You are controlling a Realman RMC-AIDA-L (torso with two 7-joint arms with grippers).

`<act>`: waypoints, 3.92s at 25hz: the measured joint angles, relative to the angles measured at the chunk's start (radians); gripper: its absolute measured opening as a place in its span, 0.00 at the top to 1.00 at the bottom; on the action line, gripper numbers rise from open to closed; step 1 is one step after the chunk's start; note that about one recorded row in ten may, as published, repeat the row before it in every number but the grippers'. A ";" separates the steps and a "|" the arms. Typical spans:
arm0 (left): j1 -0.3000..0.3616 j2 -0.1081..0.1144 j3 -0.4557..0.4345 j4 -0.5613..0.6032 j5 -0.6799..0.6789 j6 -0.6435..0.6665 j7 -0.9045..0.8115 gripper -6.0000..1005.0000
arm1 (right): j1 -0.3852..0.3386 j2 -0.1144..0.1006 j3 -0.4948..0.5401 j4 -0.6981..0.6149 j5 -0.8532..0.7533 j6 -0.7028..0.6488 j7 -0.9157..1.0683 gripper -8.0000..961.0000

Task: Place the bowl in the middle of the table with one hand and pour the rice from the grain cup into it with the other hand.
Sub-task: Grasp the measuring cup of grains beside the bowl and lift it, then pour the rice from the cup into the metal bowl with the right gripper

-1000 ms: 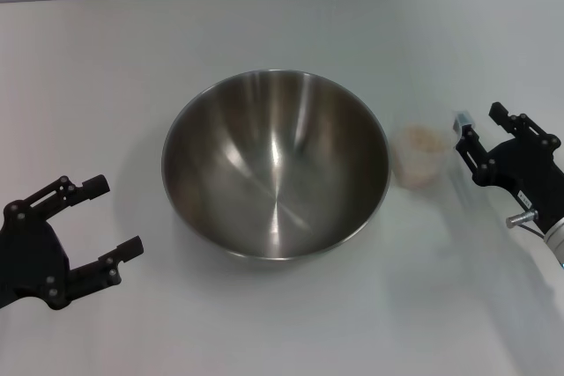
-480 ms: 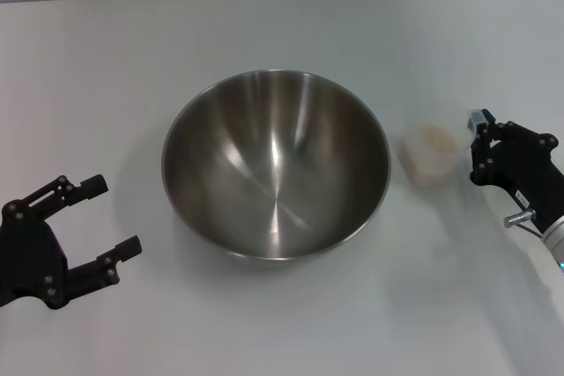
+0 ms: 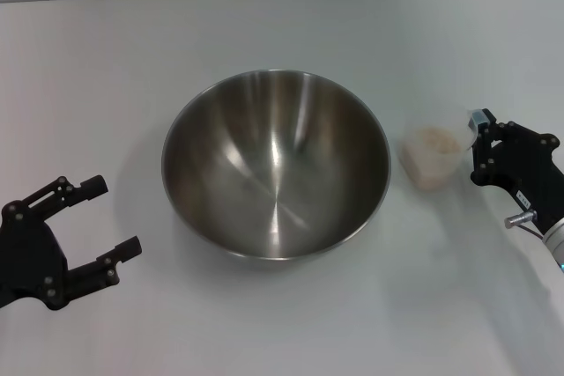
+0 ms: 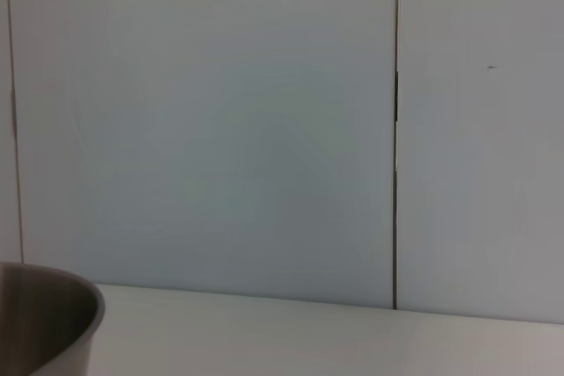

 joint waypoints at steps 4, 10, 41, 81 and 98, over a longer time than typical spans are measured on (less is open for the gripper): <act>0.002 -0.001 0.000 0.000 0.000 0.000 0.001 0.19 | -0.001 0.000 0.000 0.000 0.000 -0.005 0.000 0.98; 0.004 -0.003 0.000 0.000 0.000 0.000 0.001 0.19 | -0.007 -0.002 0.000 -0.001 0.000 -0.079 0.017 0.98; 0.003 -0.003 0.000 0.000 0.000 0.010 -0.002 0.19 | 0.112 -0.009 0.023 -0.126 -0.024 -0.349 0.219 0.98; 0.018 -0.011 -0.011 0.012 0.000 0.015 0.009 0.19 | 0.318 -0.003 -0.341 -0.584 -0.371 -0.348 0.387 0.98; 0.018 -0.036 -0.062 0.018 0.000 0.010 0.023 0.19 | 0.187 0.003 -0.914 -0.990 -0.047 -0.171 0.188 0.98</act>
